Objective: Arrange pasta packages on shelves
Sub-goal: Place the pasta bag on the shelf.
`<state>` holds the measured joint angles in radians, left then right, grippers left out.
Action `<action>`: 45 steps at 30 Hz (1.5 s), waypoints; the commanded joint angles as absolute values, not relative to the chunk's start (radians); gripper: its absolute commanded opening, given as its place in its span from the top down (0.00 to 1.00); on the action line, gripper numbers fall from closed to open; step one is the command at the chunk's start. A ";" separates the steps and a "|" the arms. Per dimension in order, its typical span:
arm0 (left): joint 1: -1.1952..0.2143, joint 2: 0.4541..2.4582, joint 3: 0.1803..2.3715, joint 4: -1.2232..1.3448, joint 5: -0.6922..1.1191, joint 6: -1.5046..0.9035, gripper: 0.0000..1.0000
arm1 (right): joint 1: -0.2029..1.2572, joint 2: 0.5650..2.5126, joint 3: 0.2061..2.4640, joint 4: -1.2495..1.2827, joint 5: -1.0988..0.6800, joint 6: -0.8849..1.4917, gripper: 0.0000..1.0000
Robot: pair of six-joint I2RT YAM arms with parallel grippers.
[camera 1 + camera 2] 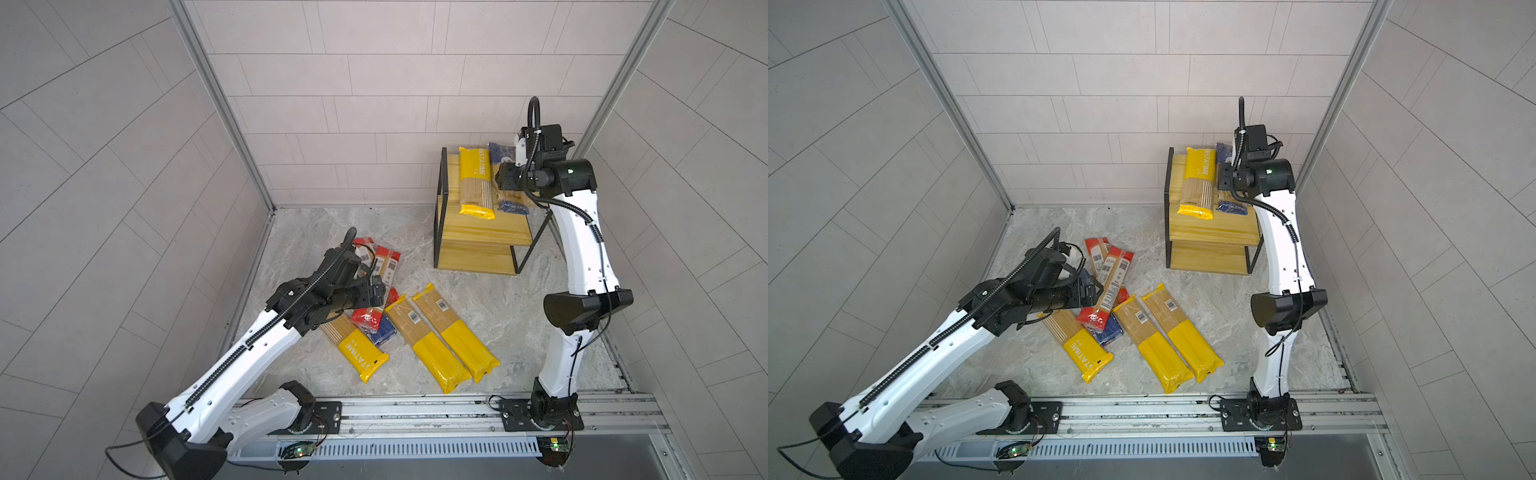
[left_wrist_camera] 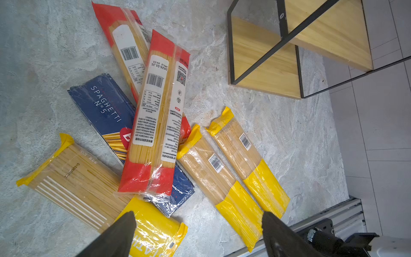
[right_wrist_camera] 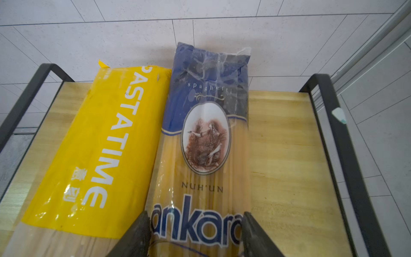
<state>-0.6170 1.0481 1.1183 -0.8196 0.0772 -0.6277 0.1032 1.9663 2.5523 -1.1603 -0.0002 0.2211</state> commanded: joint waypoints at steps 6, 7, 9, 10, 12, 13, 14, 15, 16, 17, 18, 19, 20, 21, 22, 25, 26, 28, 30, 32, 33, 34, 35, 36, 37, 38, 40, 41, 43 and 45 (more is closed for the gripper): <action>-0.604 1.012 1.086 -0.818 0.058 -0.609 0.06 | 0.105 1.962 2.448 -1.134 -0.174 0.288 0.48; -0.602 1.013 1.084 -0.816 0.061 -0.611 0.06 | 0.110 1.963 2.444 -1.131 -0.174 0.290 0.49; -0.600 1.015 1.086 -0.818 0.064 -0.610 0.06 | 0.120 1.968 2.444 -1.131 -0.170 0.287 0.50; -0.600 1.015 1.085 -0.819 0.066 -0.610 0.06 | 0.126 1.970 2.444 -1.127 -0.177 0.285 0.50; -0.601 1.014 1.080 -0.817 0.065 -0.611 0.06 | 0.132 1.975 2.444 -1.120 -0.187 0.287 0.50; -0.600 1.014 1.078 -0.816 0.064 -0.611 0.06 | 0.136 1.977 2.445 -1.116 -0.192 0.288 0.50; -0.599 1.015 1.077 -0.816 0.064 -0.611 0.06 | 0.140 1.981 2.446 -1.111 -0.198 0.287 0.50; -0.598 1.016 1.076 -0.816 0.064 -0.613 0.06 | 0.145 1.983 2.446 -1.110 -0.199 0.288 0.50; -0.598 1.018 1.075 -0.815 0.065 -0.613 0.06 | 0.149 1.987 2.451 -1.108 -0.203 0.288 0.50; -0.598 1.018 1.073 -0.812 0.066 -0.614 0.06 | 0.154 1.992 2.456 -1.108 -0.208 0.285 0.50; -0.598 1.019 1.072 -0.811 0.066 -0.615 0.06 | 0.158 1.998 2.460 -1.108 -0.212 0.283 0.50; -0.598 1.020 1.071 -0.811 0.066 -0.615 0.06 | 0.163 2.004 2.469 -1.109 -0.216 0.282 0.50; -0.598 1.020 1.071 -0.811 0.066 -0.616 0.06 | 0.167 2.012 2.479 -1.112 -0.219 0.280 0.50; -0.598 1.020 1.070 -0.811 0.064 -0.617 0.06 | 0.171 2.018 2.485 -1.114 -0.227 0.277 0.50; -0.598 1.021 1.070 -0.811 0.064 -0.617 0.06 | 0.175 2.022 2.492 -1.114 -0.231 0.275 0.50; -0.599 1.021 1.070 -0.812 0.061 -0.618 0.06 | 0.179 2.022 2.506 -1.115 -0.224 0.267 0.50; -0.599 1.020 1.070 -0.814 0.060 -0.620 0.06 | 0.179 2.017 2.507 -1.115 -0.215 0.263 0.49; -0.598 1.020 1.072 -0.819 0.058 -0.620 0.06 | 0.179 1.997 2.508 -1.115 -0.186 0.244 0.45; -0.598 1.014 1.071 -0.821 0.051 -0.620 0.06 | 0.178 1.971 2.507 -1.114 -0.160 0.225 0.42; -0.598 1.009 1.069 -0.821 0.048 -0.620 0.06 | 0.179 1.942 2.504 -1.110 -0.134 0.215 0.40; -0.598 1.009 1.070 -0.822 0.048 -0.620 0.06 | 0.179 1.925 2.503 -1.109 -0.126 0.208 0.38; -0.598 1.008 1.069 -0.821 0.048 -0.620 0.06 | 0.179 1.906 2.502 -1.106 -0.112 0.205 0.36; -0.599 1.006 1.069 -0.824 0.048 -0.620 0.06 | 0.179 1.887 2.498 -1.104 -0.101 0.203 0.35; -0.598 1.003 1.070 -0.824 0.048 -0.620 0.06 | 0.178 1.865 2.488 -1.098 -0.095 0.200 0.33; -0.598 0.998 1.069 -0.826 0.046 -0.620 0.06 | 0.178 1.837 2.470 -1.086 -0.087 0.198 0.32; -0.598 0.995 1.069 -0.827 0.045 -0.618 0.06 | 0.179 1.808 2.453 -1.073 -0.082 0.197 0.30; -0.599 0.983 1.072 -0.839 0.039 -0.614 0.06 | 0.178 1.754 2.404 -1.050 -0.075 0.196 0.28; -0.598 0.977 1.075 -0.845 0.038 -0.614 0.05 | 0.179 1.731 2.384 -1.045 -0.076 0.198 0.27; -0.598 0.955 1.076 -0.859 0.033 -0.613 0.06 | 0.192 1.672 2.330 -1.042 -0.075 0.197 0.27; -0.598 0.932 1.075 -0.877 0.026 -0.613 0.06 | 0.220 1.615 2.266 -1.043 -0.067 0.190 0.27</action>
